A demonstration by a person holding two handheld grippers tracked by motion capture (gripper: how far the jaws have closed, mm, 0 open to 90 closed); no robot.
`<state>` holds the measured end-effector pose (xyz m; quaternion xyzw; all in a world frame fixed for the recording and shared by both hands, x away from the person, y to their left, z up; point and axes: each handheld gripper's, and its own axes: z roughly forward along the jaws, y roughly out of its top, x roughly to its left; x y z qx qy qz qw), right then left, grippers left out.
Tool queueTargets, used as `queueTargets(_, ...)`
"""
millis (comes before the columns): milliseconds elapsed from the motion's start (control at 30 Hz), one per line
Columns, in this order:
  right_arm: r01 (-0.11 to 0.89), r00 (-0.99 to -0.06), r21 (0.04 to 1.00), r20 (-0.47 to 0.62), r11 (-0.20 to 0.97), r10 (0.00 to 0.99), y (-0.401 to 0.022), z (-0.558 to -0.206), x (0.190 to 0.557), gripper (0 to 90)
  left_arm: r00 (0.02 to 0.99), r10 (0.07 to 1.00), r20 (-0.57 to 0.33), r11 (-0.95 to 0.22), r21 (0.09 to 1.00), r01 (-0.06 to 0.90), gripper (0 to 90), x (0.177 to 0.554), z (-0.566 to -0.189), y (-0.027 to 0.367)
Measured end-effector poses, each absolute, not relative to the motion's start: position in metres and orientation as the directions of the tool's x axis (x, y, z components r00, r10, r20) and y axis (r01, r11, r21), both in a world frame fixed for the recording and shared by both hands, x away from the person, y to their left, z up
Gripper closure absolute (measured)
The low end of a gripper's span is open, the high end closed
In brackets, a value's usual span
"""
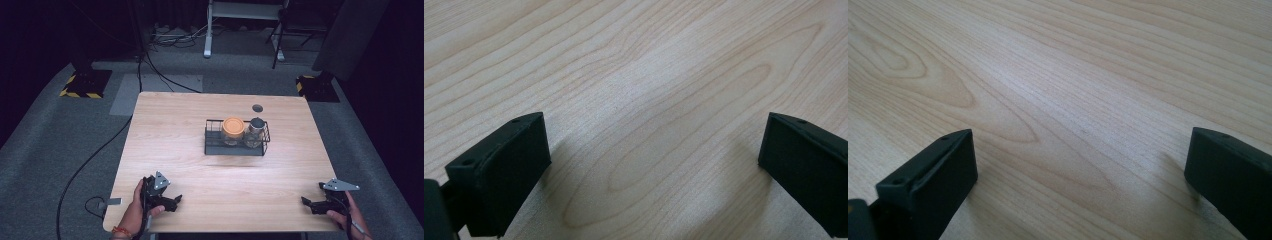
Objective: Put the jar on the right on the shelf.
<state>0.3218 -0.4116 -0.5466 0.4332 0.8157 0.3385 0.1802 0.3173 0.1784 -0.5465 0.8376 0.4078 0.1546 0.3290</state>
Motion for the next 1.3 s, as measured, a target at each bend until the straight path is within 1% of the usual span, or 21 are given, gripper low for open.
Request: queueTargets(1300,0.590,-0.549,0.708,-0.001,0.388,0.836,-0.4111,-0.5467,0.3237,0.4,0.626,0.780,-0.008,-0.457,0.676,0.578,0.0,0.3178,-0.5464,0.1784)
